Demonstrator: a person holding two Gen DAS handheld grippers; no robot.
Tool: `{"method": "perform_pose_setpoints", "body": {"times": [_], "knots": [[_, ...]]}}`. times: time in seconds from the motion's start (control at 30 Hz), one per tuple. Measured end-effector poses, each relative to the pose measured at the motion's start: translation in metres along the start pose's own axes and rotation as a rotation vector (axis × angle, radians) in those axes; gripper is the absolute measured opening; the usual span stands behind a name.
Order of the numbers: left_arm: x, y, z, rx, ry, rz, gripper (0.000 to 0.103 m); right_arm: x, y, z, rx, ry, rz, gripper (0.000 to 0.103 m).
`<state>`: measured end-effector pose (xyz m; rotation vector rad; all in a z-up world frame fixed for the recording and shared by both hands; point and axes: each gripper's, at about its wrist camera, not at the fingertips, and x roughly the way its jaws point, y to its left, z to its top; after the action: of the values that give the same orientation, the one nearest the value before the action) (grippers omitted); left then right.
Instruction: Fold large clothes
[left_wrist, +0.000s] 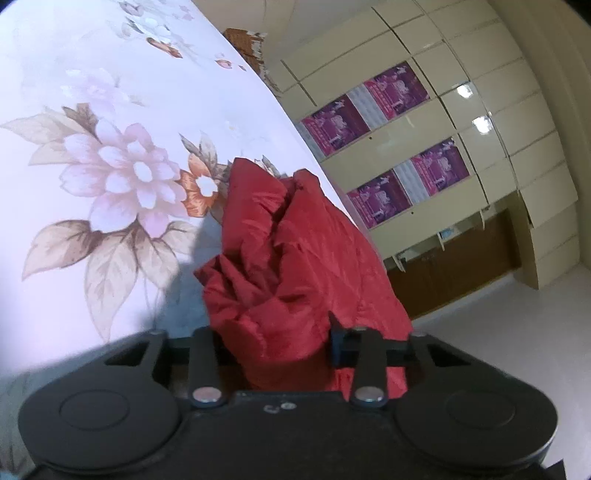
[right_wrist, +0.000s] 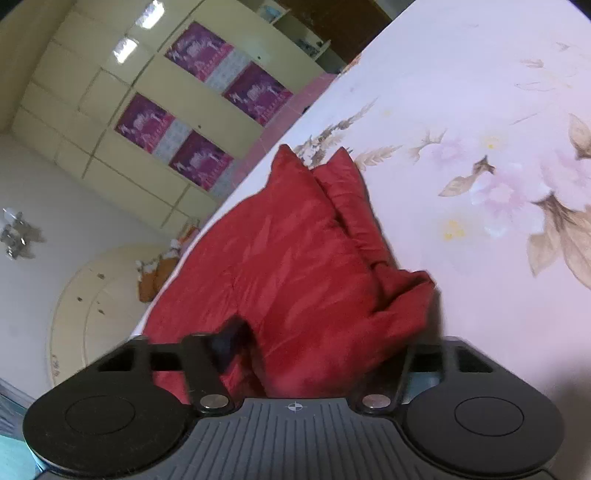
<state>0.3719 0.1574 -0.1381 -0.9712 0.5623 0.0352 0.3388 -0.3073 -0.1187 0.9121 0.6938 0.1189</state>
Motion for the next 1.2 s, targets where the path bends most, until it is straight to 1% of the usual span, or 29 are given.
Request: {"method": "perform_pose_setpoints", "body": {"times": [0.03,0.07,0.1,0.17,0.2,0.27,0.43,0.63,0.87,1.03,1.2], "knots": [[0.001,0.000,-0.001,0.010,0.004,0.001,0.031,0.002,0.000,0.001,-0.006,0.004,0.000,0.048],[0.001,0.000,-0.002,0.019,0.007,0.004,0.030,0.004,0.002,0.002,-0.021,0.010,-0.001,0.042],[0.001,-0.002,-0.002,0.028,0.010,0.007,0.028,0.006,0.004,0.002,-0.038,0.014,-0.002,0.033],[0.004,-0.007,-0.001,0.037,0.008,0.009,0.026,0.001,0.009,0.001,-0.080,0.006,-0.002,0.024],[0.002,-0.009,-0.001,0.045,0.005,0.006,0.025,0.000,0.012,0.000,-0.101,0.003,-0.008,0.022],[-0.001,-0.015,-0.002,0.062,0.002,0.010,0.024,-0.005,0.017,0.000,-0.127,0.002,-0.006,0.020],[-0.005,-0.032,-0.007,0.125,0.021,0.027,0.022,-0.023,0.011,-0.002,-0.136,-0.006,0.001,0.020],[-0.024,-0.052,-0.026,0.168,0.038,0.021,0.022,-0.051,-0.001,-0.003,-0.130,-0.010,0.003,0.020],[-0.052,-0.057,-0.055,0.158,0.049,0.011,0.022,-0.093,-0.009,-0.005,-0.138,-0.007,0.001,0.020],[-0.072,-0.058,-0.070,0.154,0.048,0.004,0.022,-0.112,-0.013,-0.009,-0.133,0.001,-0.004,0.020],[-0.097,-0.052,-0.087,0.137,0.050,0.002,0.022,-0.127,-0.016,-0.011,-0.128,0.008,-0.002,0.020]]}}
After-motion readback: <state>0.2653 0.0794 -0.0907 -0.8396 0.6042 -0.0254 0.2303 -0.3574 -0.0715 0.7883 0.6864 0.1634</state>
